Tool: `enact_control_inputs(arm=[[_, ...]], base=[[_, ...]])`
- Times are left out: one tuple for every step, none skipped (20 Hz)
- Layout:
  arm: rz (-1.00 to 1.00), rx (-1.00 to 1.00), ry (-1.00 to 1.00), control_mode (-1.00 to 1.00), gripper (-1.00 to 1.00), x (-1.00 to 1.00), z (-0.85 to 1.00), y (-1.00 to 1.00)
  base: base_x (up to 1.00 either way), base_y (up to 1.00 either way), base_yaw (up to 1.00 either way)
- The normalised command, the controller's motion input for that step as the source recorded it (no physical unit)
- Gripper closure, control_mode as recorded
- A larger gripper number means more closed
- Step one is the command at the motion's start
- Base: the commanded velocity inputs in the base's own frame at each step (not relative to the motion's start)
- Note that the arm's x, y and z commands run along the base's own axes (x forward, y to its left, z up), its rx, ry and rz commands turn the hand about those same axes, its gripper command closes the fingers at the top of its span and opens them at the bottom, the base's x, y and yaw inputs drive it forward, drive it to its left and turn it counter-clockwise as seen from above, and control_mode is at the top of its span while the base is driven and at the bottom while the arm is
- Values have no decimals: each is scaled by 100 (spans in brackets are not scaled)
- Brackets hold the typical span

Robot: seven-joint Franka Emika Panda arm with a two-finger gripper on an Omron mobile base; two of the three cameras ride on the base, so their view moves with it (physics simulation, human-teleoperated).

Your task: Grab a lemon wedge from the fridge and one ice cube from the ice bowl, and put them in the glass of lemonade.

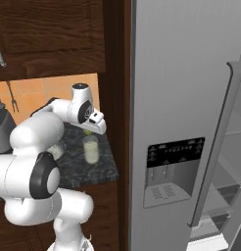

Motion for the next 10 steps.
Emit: enact_control_inputs(arm=[[0, 0, 0, -100, 100, 0, -11, 0], [0, 0, 0, -100, 100, 0, -12, 0], [0, 0, 0, -100, 100, 0, 0, 0], [0, 0, 0, -100, 100, 0, 0, 0], [0, 0, 0, -100, 100, 0, 0, 0], [0, 0, 0, -100, 100, 0, 0, 0], [0, 0, 0, -100, 100, 0, 0, 0], [0, 0, 0, -100, -100, 0, 0, 0], [0, 0, 0, -100, -100, 0, 0, 0], [0, 0, 0, -100, -100, 0, 0, 0]], base=[[0, 0, 0], [0, 0, 0], [0, 0, 0], [0, 0, 0], [0, 0, 0], [0, 0, 0], [0, 0, 0], [0, 0, 0], [0, 0, 0], [0, 0, 0]])
